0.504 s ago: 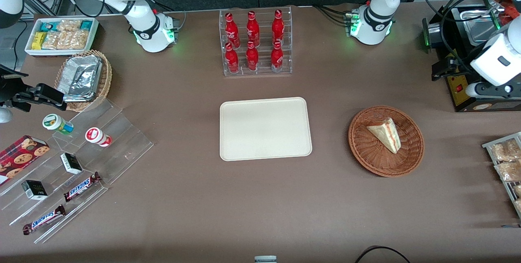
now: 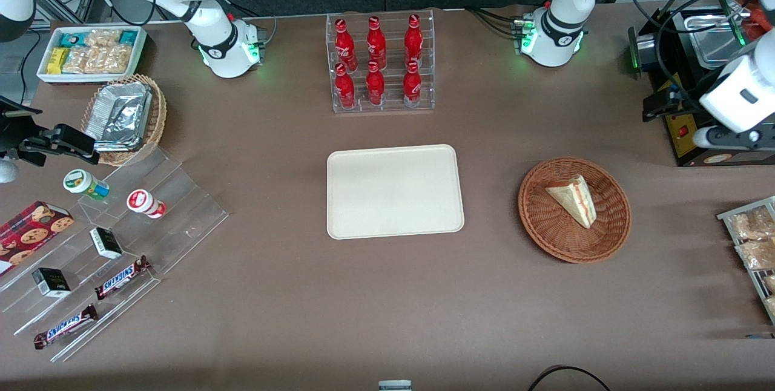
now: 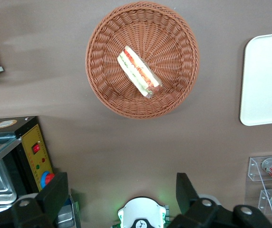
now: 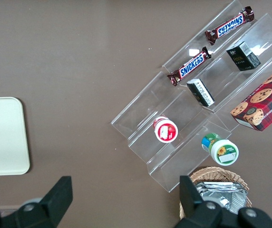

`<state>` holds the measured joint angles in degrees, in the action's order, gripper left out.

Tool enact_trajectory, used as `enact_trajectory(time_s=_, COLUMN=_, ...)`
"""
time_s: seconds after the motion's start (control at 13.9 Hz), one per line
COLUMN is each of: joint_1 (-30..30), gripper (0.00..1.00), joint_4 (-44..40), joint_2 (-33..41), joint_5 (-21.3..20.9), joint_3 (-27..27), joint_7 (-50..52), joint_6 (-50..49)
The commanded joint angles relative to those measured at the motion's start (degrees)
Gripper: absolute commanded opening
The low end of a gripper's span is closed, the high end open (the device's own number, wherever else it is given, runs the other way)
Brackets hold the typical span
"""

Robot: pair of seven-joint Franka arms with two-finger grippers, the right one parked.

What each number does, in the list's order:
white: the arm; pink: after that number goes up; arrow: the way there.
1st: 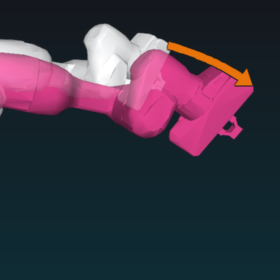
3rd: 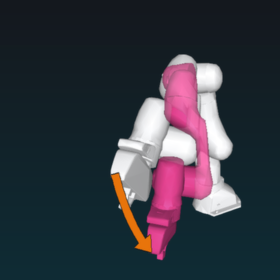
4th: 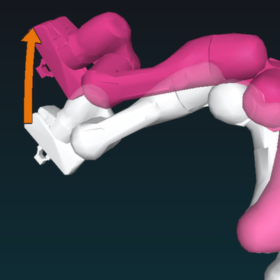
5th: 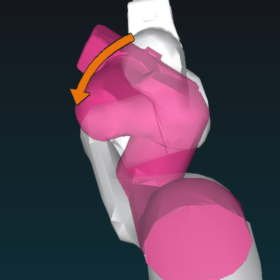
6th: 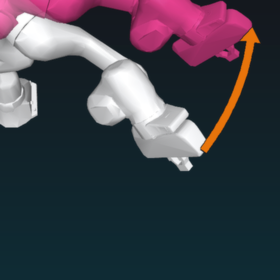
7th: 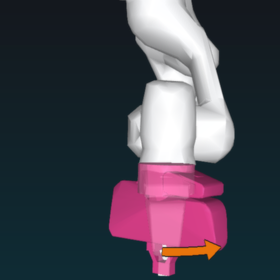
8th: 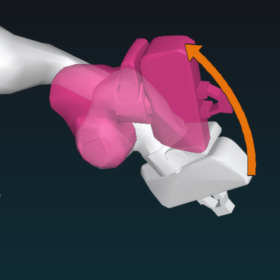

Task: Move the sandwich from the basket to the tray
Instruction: 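Move the left gripper over the wicker basket toward the sandwich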

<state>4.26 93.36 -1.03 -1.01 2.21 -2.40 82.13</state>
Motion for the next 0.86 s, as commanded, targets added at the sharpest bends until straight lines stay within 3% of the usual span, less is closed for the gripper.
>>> enact_trajectory(time_s=0.0, joint_1=0.7, gripper=1.0, joint_4=6.8, joint_2=0.6, joint_5=-0.9, joint_3=0.6, joint_7=0.0, joint_6=5.7)
enact_trajectory(time_s=0.29, joint_1=0.4, gripper=1.0, joint_4=16.1, joint_2=0.2, joint_5=-1.1, joint_3=0.6, joint_7=5.7, joint_6=17.1)
enact_trajectory(time_s=0.79, joint_1=0.4, gripper=1.0, joint_4=26.9, joint_2=-4.1, joint_5=-0.9, joint_3=-1.4, joint_7=34.7, joint_6=38.7)
